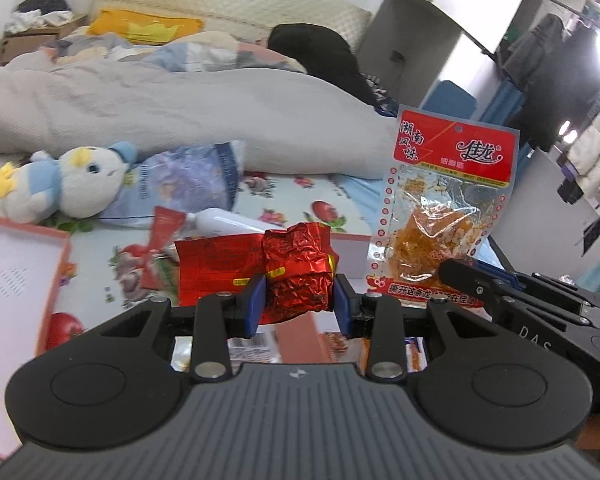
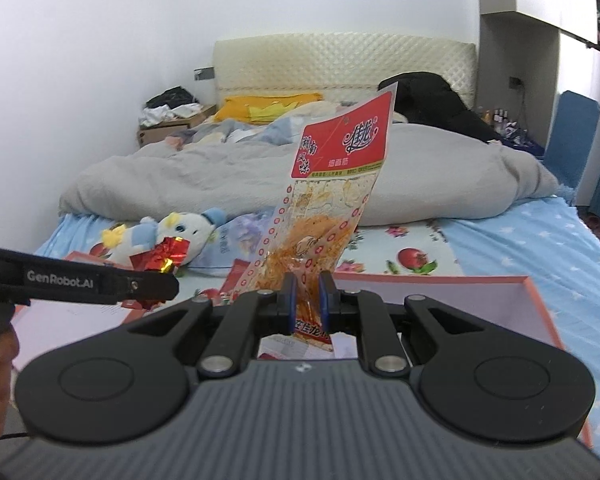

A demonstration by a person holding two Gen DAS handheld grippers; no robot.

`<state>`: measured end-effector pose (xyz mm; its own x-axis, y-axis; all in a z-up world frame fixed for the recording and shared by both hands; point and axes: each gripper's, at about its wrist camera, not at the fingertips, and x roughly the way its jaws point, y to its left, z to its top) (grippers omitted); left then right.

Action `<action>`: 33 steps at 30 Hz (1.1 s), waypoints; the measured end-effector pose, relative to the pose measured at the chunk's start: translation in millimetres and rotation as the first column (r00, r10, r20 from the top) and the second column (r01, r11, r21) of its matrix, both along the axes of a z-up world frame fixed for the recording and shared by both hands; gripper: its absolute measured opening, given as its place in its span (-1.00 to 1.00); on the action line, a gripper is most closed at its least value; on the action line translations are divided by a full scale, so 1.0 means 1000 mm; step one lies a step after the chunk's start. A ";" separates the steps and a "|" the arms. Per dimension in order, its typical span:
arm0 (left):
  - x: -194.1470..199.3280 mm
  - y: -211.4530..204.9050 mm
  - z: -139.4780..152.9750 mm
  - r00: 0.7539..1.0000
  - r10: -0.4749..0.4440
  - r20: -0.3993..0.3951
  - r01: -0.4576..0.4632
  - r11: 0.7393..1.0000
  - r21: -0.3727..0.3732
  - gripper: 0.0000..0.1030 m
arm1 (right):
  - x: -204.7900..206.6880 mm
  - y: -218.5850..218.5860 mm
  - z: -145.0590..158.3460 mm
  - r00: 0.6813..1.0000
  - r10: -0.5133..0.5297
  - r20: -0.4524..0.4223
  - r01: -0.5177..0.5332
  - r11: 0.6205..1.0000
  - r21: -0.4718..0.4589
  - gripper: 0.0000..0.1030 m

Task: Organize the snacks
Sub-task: 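Lift both held packets and carry them over the deep orange box, then open both grippers to drop the packets into the box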

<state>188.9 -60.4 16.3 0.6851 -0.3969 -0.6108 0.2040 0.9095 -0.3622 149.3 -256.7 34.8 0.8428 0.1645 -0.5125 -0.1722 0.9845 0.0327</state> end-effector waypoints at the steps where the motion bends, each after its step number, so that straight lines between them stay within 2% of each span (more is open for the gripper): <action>1: 0.002 -0.006 0.000 1.000 -0.010 -0.001 0.010 1.000 -0.003 -0.20 | 0.000 -0.005 0.000 1.000 -0.009 0.002 0.009 1.000 0.000 -0.72; 7: 0.016 -0.040 -0.008 0.998 -0.056 -0.022 0.055 0.998 -0.012 -0.20 | 0.001 -0.031 -0.005 0.998 -0.057 -0.014 0.057 0.998 -0.008 -0.72; 15: 0.032 -0.082 -0.043 0.987 -0.106 -0.122 0.101 0.994 -0.046 -0.20 | 0.006 -0.071 -0.033 0.985 -0.152 -0.083 0.154 0.988 0.009 -0.72; 23: 0.045 -0.113 -0.077 0.971 -0.128 -0.202 0.127 0.992 -0.017 -0.20 | 0.012 -0.098 -0.071 0.962 -0.203 -0.180 0.207 0.978 -0.001 -0.71; 33: 0.050 -0.135 -0.101 0.954 -0.134 -0.266 0.149 0.988 0.037 -0.19 | 0.016 -0.121 -0.114 0.929 -0.249 -0.274 0.261 0.965 0.008 -0.68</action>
<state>239.1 -195.5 -85.2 0.4369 -0.4387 -0.7853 0.2371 0.8983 -0.3700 165.4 -377.4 -78.8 0.6911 -0.0106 -0.7227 0.1058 0.9906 0.0866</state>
